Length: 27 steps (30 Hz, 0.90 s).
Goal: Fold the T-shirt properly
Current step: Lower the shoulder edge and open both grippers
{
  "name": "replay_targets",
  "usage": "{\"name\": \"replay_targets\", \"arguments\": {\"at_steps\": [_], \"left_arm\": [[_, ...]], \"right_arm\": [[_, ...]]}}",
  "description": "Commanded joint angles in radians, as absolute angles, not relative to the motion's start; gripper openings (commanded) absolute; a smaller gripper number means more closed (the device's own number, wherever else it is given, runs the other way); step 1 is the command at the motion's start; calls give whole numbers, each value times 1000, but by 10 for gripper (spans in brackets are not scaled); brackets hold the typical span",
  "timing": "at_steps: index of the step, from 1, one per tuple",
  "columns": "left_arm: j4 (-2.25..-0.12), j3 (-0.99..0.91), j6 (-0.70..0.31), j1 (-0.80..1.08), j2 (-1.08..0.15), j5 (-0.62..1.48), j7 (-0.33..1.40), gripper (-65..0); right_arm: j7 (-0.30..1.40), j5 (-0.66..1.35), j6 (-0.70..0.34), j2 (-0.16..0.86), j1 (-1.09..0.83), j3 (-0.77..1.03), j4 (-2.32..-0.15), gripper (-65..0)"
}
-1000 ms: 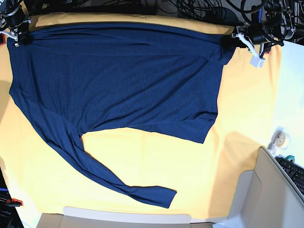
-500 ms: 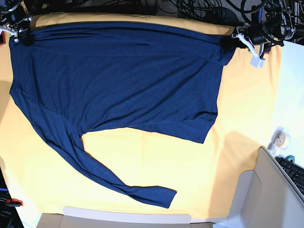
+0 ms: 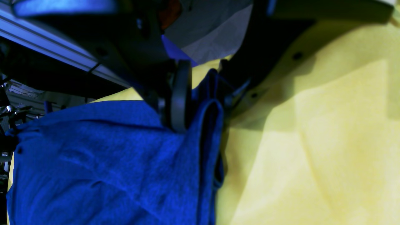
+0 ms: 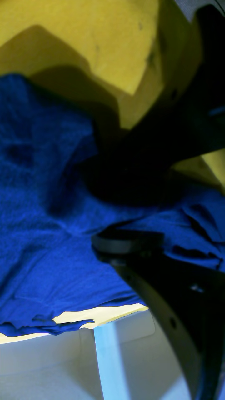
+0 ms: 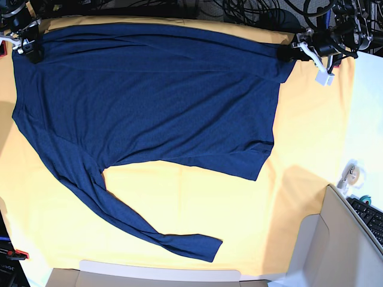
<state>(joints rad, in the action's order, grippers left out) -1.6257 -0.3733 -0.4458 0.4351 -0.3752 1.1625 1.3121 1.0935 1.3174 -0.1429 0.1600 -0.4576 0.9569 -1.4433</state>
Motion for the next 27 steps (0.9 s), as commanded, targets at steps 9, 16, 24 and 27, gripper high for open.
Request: {"name": "replay_targets", "arguments": {"at_steps": [9,16,24,27], "left_arm": [[-1639,-386,-449,446,-392,1175,1314,-511],[-1639,-386,-449,450,-392,1175,1314,-511],[-1641,-435,-449,463,-392,1175,1314,-476],[-1672,-449,-449,467,-394,1173,1316,-449]], "right_arm": [[1164,1242,-91,159,-539,957,-1432,-398],[1165,1244,-91,160,-570,958,-1434,-398],[1164,1288,-91,160,-608,958,-1440,-399],[1162,1314,-91,162,-624,960,-1440,-399]]}}
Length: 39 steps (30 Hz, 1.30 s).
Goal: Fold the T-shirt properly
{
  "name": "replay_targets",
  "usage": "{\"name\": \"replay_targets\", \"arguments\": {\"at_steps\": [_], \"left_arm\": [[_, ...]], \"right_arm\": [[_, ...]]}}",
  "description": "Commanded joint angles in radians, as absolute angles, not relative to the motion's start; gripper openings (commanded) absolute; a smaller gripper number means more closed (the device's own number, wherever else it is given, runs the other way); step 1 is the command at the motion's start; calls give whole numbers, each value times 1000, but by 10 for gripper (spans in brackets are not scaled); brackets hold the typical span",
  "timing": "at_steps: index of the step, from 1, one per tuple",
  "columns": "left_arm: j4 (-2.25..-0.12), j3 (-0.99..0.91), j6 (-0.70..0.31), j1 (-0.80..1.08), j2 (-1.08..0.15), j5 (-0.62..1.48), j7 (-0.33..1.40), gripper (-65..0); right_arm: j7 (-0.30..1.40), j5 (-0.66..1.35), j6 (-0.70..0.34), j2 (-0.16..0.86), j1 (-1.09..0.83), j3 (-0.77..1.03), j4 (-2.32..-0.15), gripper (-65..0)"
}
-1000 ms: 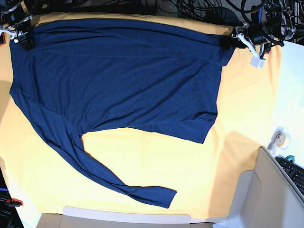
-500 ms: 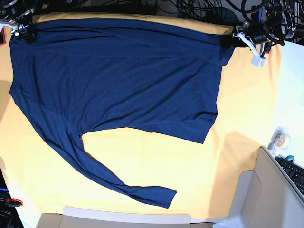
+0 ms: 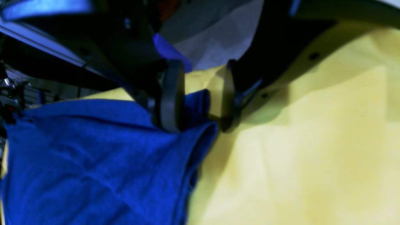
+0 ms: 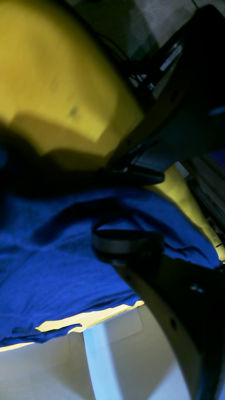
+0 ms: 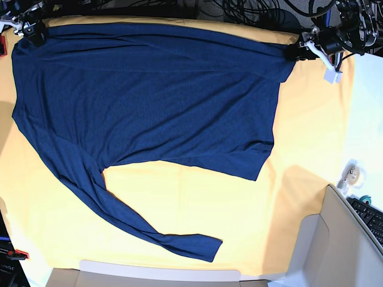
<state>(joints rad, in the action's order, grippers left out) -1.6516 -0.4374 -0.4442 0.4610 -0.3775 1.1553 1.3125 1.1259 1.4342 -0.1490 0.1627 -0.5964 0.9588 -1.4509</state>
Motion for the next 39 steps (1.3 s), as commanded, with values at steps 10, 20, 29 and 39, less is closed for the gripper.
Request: {"name": "replay_targets", "arguments": {"at_steps": [10,20,29,39], "left_arm": [[-1725,-501,-449,490,-395,1171,1316,-445],[-1793,-645,-449,489,-395,1175,1316,-434],[-1920,-644,-449,394,-394,1175,1317,-434],[-1917,-619,-449,262,-394,1170,1389,-434]], "right_arm": [[1167,1316,-91,168,-693,1050,-1544,-399],[1167,1316,-94,166,-716,1144,-1684,-399],[1159,1290,-97,174,-601,1167,-1913,-400],[1179,1079,-417,415,-211,1027,-1828,-400]]}}
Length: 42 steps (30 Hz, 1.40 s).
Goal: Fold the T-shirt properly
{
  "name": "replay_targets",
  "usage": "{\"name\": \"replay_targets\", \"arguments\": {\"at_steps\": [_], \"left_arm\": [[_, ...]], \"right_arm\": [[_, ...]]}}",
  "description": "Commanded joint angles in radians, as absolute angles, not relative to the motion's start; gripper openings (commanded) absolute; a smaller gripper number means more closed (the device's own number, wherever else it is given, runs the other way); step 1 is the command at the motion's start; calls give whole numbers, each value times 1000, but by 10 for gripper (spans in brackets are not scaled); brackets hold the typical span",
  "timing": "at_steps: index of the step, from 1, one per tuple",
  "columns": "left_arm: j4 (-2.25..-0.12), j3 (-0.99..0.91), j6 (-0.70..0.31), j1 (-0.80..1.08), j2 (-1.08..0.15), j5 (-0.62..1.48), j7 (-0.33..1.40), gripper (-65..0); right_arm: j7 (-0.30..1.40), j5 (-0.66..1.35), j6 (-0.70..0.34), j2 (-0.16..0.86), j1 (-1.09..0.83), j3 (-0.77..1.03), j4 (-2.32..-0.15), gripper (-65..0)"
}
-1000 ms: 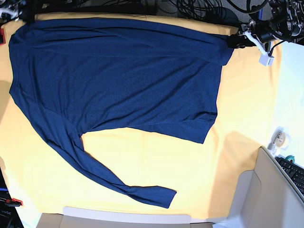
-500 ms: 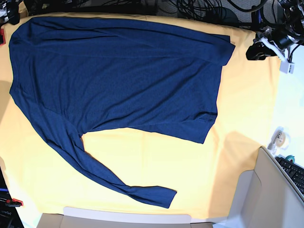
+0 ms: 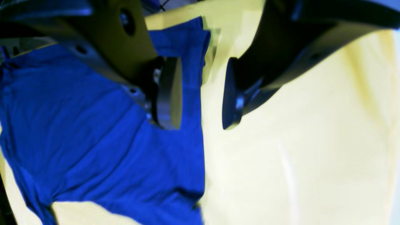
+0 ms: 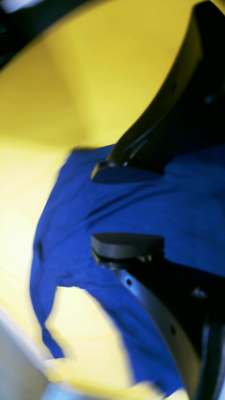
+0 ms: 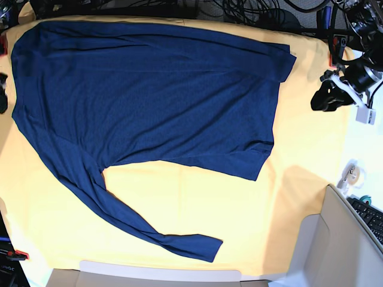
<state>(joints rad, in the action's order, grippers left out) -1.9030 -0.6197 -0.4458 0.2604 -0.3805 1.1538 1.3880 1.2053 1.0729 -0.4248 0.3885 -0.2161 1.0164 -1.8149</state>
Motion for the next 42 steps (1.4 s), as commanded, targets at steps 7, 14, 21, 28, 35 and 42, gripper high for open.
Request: {"name": "replay_targets", "arguments": {"at_steps": [7,14,21,28,35,42], "left_arm": [[-1916,-532,-449,257,-394,1168,1372,-434],[-1916,-509,-447,257,-394,1168,1360,-434],[-1916,-509,-447,257,-394,1168,1360,-434],[-1916,-509,-447,257,-395,1168,1362,-434],[-1916,-509,-447,260,-395,1168,1365,-434],[-1916,-510,-447,263,-395,1168,1366,-434]], "right_arm": [[1199,871,-698,668,165,791,-1362,-400],[1113,504,-698,696,503,513,-901,-400],[909,294,-698,604,570,295,-774,-400],[888,288,-698,598,568,326,-760,-400],[881,240,-698,627,558,443,-756,-400],[829,107,-698,575,503,562,-697,-400]]}}
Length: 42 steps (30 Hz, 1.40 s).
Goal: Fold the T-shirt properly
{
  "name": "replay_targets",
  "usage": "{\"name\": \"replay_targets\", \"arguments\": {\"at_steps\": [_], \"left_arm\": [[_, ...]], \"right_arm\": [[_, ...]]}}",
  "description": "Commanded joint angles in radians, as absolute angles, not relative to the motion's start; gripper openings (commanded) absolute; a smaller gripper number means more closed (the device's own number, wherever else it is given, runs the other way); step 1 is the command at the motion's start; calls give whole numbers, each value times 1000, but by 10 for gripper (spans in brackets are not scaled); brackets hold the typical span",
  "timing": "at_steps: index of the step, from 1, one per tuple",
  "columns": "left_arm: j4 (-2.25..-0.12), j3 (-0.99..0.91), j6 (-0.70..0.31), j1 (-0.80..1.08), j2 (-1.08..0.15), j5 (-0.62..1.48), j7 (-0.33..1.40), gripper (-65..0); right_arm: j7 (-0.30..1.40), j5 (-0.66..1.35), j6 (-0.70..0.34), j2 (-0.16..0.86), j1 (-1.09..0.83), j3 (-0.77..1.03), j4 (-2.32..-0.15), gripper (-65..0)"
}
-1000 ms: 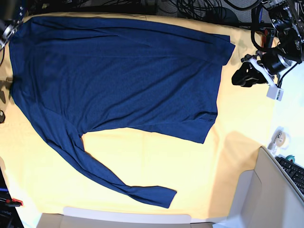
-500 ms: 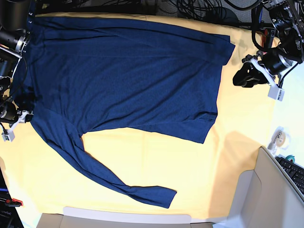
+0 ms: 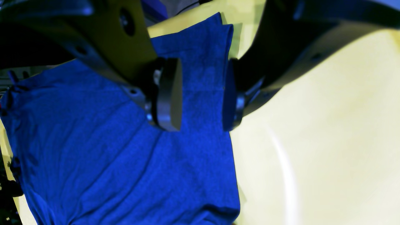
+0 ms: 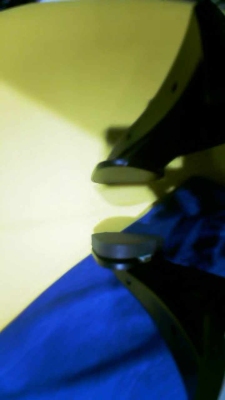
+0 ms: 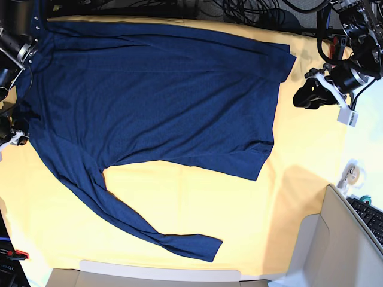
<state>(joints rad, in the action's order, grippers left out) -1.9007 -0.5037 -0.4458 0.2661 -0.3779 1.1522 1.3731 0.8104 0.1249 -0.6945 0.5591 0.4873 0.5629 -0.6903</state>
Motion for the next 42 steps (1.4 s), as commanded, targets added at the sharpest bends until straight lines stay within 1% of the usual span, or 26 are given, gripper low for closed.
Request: {"name": "replay_targets", "arguments": {"at_steps": [1,17,23,27,31,35,39,42], "left_arm": [[-1916,-510,-447,263,-395,1168,1366,-434],[-1916,-513,-447,266,-395,1168,1368,-434],[-1916,-512,-447,266,-395,1168,1368,-434],[-1916,-512,-447,266,-395,1168,1368,-434],[-1916,-510,-447,266,-395,1168,1368,-434],[-1916,-510,-447,266,-395,1168,1368,-434],[-1916,-510,-447,266,-395,1168,1368,-434],[-1916,-510,-447,266,-395,1168,1368,-434]], "right_arm": [[822,102,-698,573,495,562,-697,-400],[831,107,-698,489,478,556,-734,-400],[831,108,-698,461,438,452,-808,-400],[831,108,-698,444,423,437,-842,-400],[831,108,-698,441,409,437,-848,-400],[862,111,-698,438,387,437,-901,-400],[880,173,-698,443,358,437,-954,-400],[880,177,-698,444,357,437,-957,-400]]}}
